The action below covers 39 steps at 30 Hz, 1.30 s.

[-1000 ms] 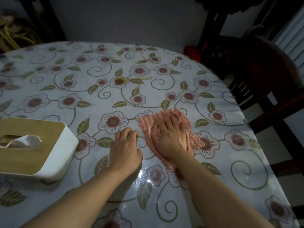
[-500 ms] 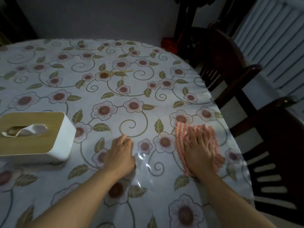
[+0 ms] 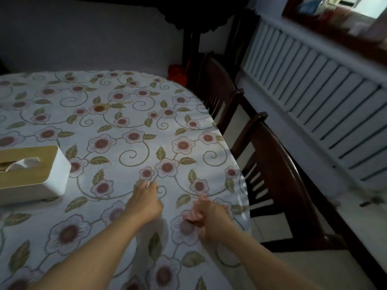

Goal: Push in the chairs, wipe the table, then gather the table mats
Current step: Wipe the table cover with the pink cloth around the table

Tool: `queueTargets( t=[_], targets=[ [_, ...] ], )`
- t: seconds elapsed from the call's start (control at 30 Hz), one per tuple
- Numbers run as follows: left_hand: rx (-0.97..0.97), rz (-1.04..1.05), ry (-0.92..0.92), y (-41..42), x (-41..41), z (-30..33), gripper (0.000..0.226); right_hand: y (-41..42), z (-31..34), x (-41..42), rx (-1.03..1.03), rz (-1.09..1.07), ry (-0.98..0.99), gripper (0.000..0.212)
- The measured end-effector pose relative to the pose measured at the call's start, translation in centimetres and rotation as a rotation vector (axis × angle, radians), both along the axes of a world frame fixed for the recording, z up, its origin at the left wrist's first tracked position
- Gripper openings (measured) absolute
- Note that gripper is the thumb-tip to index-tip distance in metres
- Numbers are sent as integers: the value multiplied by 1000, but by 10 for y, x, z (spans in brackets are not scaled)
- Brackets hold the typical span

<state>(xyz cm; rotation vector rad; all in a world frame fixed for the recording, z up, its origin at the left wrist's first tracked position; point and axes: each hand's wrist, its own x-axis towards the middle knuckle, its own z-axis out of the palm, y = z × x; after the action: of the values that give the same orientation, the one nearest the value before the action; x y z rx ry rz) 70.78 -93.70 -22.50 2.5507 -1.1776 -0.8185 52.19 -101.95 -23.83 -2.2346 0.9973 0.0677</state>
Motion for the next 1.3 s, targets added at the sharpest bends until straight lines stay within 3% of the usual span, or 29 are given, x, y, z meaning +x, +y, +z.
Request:
queueTargets(
  t=[0.07, 0.17, 0.33, 0.43, 0.63, 0.7, 0.83, 1.07, 1.3],
  targets=[
    [-1, 22, -37, -4, -8, 16, 57, -19, 26, -2, -16, 2, 71, 19],
    [-3, 56, -105, -19, -25, 39, 58, -49, 65, -10, 16, -9, 11, 13],
    [-33, 218, -124, -52, -60, 71, 57, -100, 112, -24, -57, 157, 28, 42],
    [-50, 352, -148, -77, -93, 86, 52, -130, 143, -45, 121, 185, -104, 27],
    [-73, 432, -197, -122, -136, 120, 60, -182, 174, -63, 90, 384, -153, 27],
    [-85, 459, -216, -134, -137, 129, 58, -195, 180, -62, 114, 395, -206, 43],
    [-75, 535, -203, -154, -128, 129, 60, -230, 187, -46, 129, 466, -189, 29],
    [-69, 703, -134, -192, -64, 105, 60, -305, 177, 29, 34, 606, -98, 48],
    [2, 853, -116, -229, -21, 90, 59, -360, 170, 110, 14, 745, -112, 34]
  ],
)
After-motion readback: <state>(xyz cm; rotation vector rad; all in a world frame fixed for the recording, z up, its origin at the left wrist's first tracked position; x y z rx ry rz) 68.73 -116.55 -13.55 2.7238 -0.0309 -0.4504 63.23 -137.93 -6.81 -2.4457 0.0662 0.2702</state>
